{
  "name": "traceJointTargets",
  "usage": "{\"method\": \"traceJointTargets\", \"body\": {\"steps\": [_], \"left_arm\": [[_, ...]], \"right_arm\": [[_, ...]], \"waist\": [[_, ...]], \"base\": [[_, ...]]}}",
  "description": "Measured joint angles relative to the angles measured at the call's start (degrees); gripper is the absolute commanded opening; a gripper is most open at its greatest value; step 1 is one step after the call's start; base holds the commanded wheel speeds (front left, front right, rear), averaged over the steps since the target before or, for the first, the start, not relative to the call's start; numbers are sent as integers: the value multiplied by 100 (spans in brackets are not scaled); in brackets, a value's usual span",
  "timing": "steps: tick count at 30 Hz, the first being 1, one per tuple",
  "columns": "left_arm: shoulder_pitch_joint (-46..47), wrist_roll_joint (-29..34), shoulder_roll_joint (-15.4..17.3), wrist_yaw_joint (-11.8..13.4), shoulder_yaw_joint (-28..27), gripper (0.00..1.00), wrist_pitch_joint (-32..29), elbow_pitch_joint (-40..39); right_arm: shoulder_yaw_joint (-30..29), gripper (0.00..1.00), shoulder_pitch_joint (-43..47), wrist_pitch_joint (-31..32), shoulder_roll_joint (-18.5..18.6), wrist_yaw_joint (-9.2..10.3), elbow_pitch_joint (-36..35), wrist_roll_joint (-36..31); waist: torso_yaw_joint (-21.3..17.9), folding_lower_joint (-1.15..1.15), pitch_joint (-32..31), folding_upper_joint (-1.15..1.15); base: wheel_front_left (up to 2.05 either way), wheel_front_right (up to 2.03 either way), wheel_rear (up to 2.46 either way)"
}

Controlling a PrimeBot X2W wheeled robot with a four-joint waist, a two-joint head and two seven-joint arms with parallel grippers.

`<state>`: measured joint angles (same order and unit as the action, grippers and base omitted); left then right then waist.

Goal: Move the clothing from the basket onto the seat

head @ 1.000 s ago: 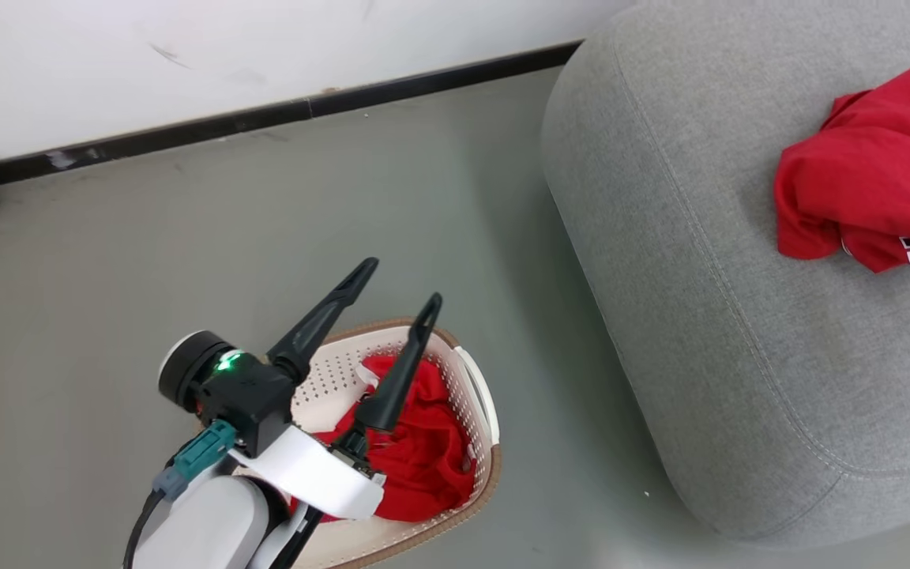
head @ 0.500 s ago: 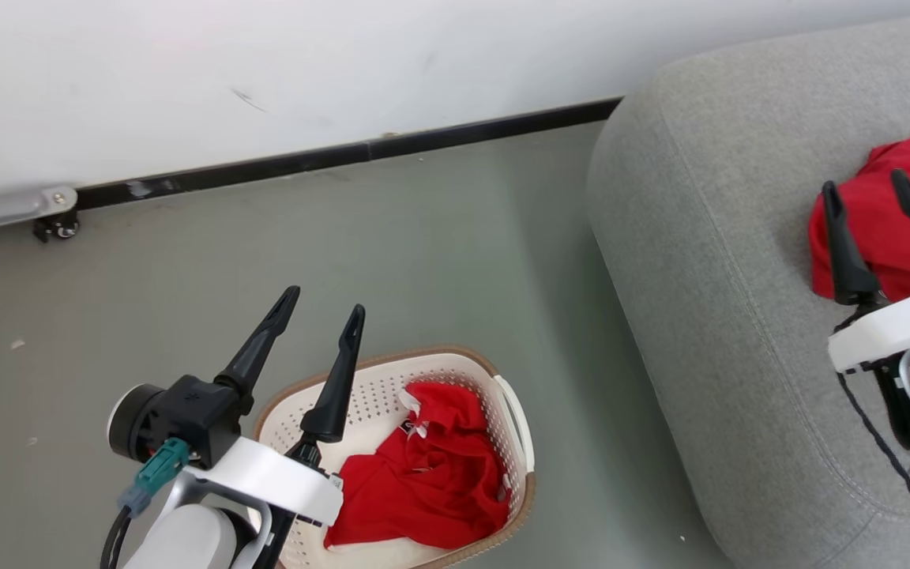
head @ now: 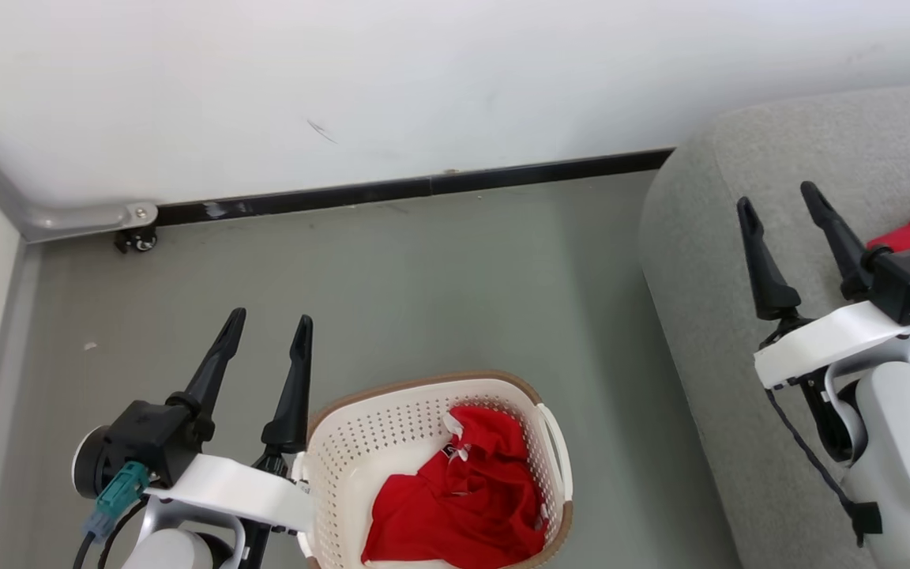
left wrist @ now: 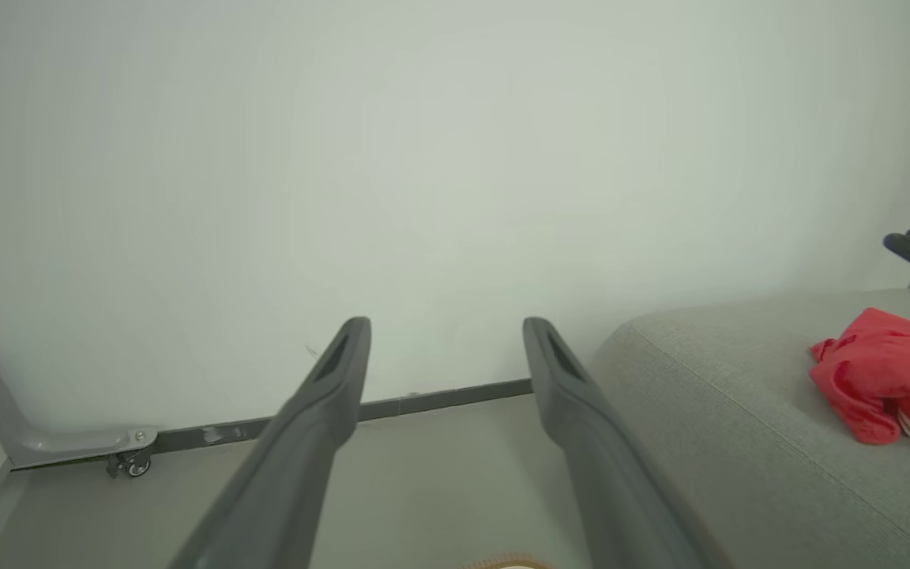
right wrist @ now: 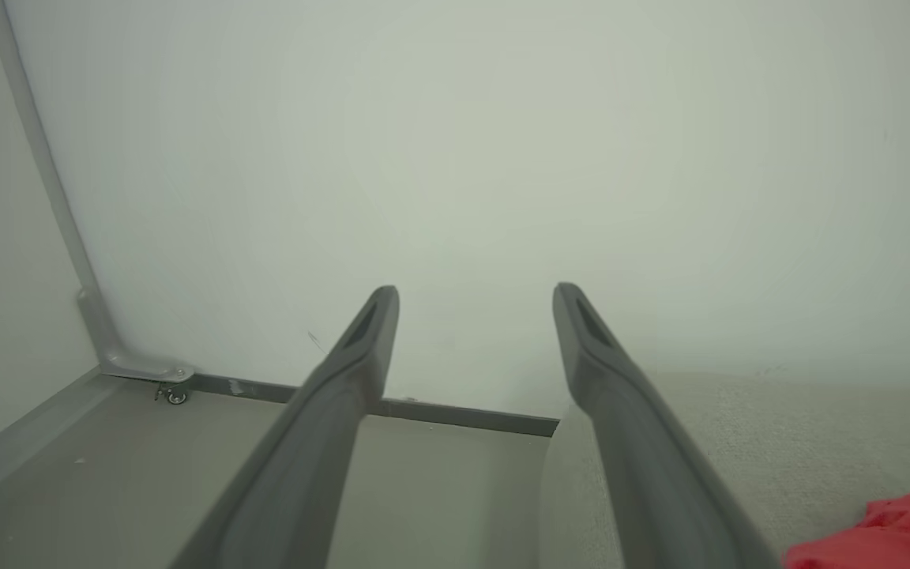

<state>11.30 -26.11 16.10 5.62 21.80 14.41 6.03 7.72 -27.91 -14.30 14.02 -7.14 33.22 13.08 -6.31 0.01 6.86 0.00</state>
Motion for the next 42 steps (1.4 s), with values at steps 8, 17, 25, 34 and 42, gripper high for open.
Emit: {"method": "traceJointTargets", "body": {"steps": [8, 17, 25, 34, 42], "left_arm": [[-243, 29, -64, 52, -101, 100, 1, 10], [-515, 252, -60, 189, -201, 100, 1, 183], [-756, 335, -66, 298, -305, 100, 1, 394], [-950, 456, -142, 509, -494, 100, 1, 425], [-1066, 515, -175, 598, -597, 100, 1, 374]], "right_arm": [[19, 100, 333, 16, -283, 0, -81, -58], [-11, 100, 805, 63, -561, 0, -188, -248], [-40, 100, 1178, 71, -738, 0, -338, -346], [-235, 100, 1669, 127, -913, 0, -537, -517], [-356, 100, 1924, 182, -1016, 0, -777, -656]], "waist": [[239, 0, -218, 0], [425, 0, -463, 0], [495, 0, -644, 0], [493, -1, -763, 0], [448, -1, -783, 0]], "base": [[0, 0, 0], [0, 0, 0], [0, 0, 0], [0, 0, 0], [0, 0, 0]]}}
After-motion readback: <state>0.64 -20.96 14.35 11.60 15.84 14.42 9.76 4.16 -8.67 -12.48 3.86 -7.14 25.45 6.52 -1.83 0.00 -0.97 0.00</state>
